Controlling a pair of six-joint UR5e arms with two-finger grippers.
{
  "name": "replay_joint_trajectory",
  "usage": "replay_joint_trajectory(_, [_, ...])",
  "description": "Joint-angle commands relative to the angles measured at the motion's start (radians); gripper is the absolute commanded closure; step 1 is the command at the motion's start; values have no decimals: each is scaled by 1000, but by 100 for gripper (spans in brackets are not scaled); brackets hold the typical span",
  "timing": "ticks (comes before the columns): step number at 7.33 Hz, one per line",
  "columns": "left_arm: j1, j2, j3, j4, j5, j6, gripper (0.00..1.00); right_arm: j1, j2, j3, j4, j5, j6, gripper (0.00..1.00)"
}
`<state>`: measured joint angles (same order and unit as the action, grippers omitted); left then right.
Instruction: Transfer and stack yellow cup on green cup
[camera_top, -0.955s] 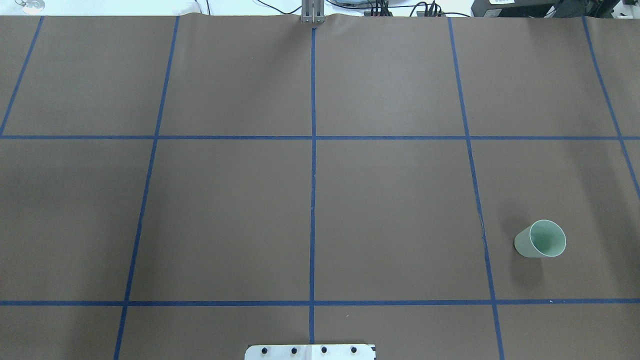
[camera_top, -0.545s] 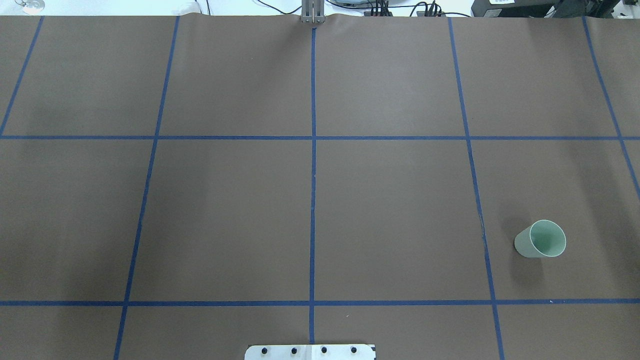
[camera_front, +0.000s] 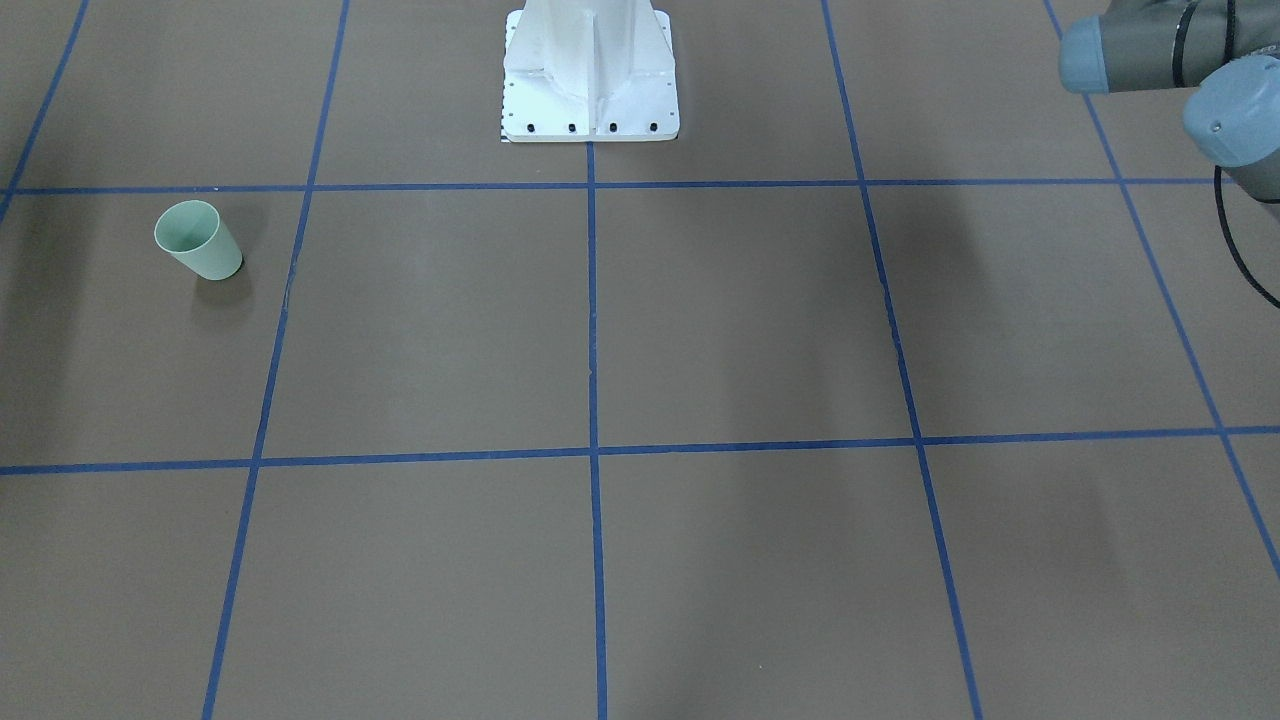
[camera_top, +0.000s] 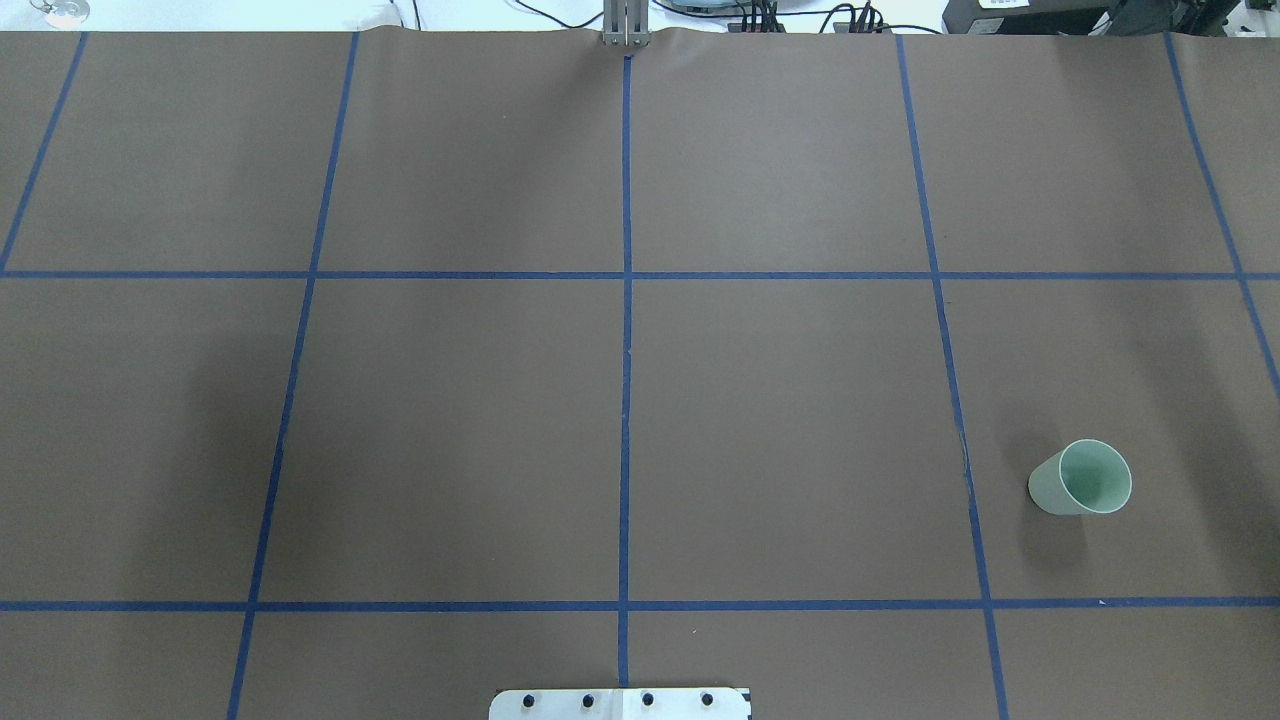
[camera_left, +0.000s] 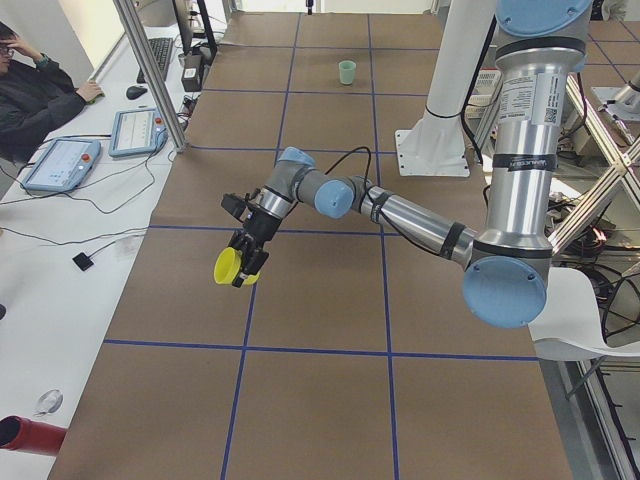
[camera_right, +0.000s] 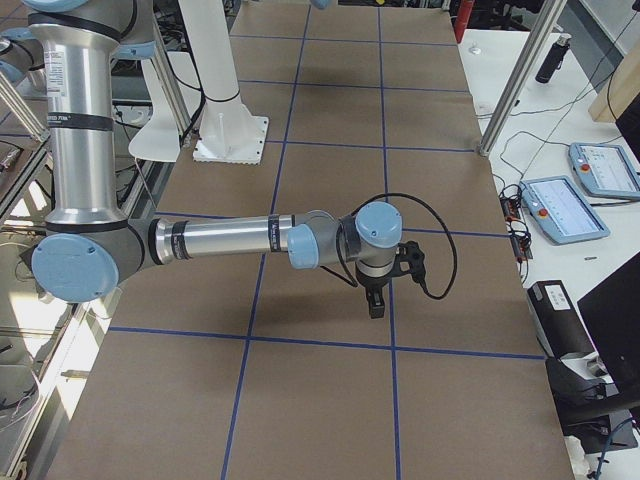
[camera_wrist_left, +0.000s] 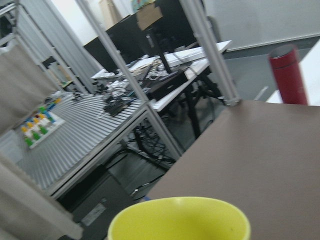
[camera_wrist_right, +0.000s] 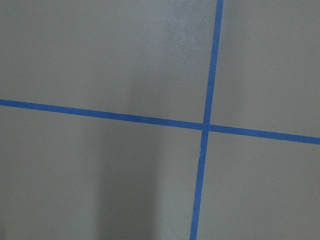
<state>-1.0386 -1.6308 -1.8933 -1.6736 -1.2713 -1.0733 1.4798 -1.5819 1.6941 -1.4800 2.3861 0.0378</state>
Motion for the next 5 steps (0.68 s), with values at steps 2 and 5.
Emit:
replay_joint_trajectory(2, [3,-46,20,-459,-295,185,100,-87,36,45,26,112,202,1])
replay_joint_trajectory(5, [12,-67,30,-656,-536,339,100,-179,39,79,145,133,362,1])
